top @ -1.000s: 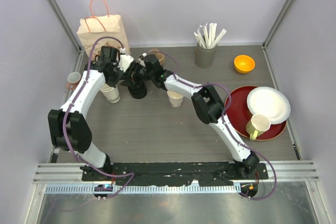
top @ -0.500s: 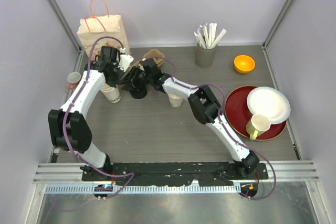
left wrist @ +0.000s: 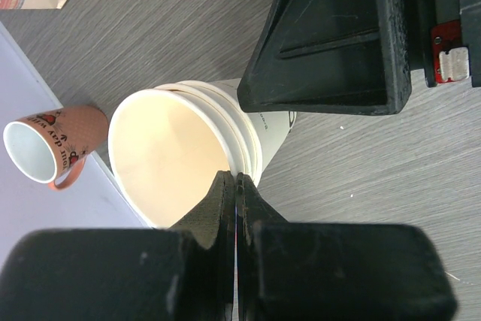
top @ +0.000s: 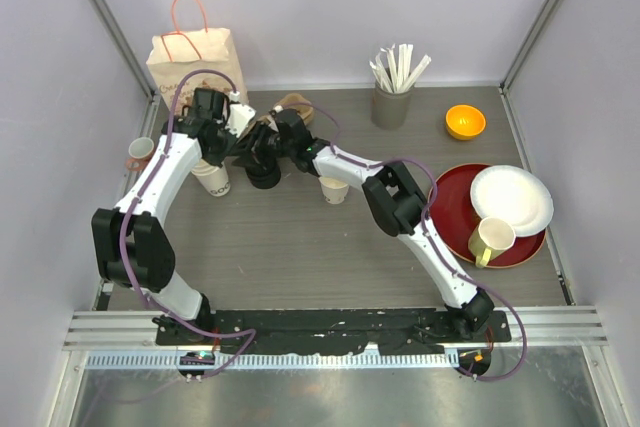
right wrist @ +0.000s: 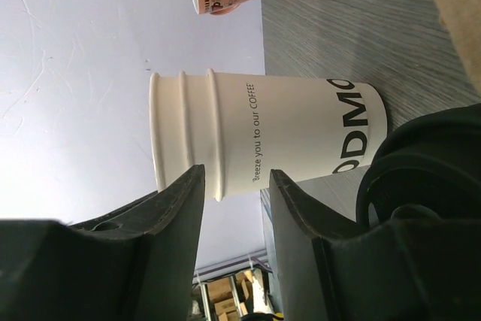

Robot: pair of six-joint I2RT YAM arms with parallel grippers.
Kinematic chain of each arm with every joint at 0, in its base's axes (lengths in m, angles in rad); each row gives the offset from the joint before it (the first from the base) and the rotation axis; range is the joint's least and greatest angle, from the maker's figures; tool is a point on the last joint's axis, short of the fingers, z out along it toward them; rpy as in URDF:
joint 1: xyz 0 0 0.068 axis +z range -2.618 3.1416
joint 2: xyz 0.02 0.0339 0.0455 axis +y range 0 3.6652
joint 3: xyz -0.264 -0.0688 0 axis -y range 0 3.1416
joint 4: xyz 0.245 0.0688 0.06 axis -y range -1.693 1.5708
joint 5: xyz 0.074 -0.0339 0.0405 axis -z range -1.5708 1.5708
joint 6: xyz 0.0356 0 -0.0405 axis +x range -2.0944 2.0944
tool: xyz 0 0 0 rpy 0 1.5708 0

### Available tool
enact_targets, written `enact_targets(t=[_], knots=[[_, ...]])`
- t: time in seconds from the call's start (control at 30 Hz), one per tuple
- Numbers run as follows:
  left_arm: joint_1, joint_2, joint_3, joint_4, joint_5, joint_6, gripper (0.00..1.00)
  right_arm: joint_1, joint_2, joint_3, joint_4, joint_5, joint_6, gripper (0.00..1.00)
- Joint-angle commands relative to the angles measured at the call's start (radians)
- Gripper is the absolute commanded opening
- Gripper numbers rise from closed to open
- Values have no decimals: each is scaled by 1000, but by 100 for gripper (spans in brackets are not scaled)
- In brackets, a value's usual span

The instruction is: Pack the takeout coffee

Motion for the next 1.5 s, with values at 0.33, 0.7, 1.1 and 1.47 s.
enact_targets(t=[0.33,0.7,1.1,1.47], knots=[[-3,-32,25,17,-2,7,0,21,-54,50,68,-18,-4,46],[-3,-29,34,20,9,1,0,25,-44,49,65,-16,14,46],[-6,-32,69,38,-17,3,0,33,4,81,2,-28,19,46],[-15,-37,82,60,-49,3,0,28,11,93,-66,-4,-42,45]])
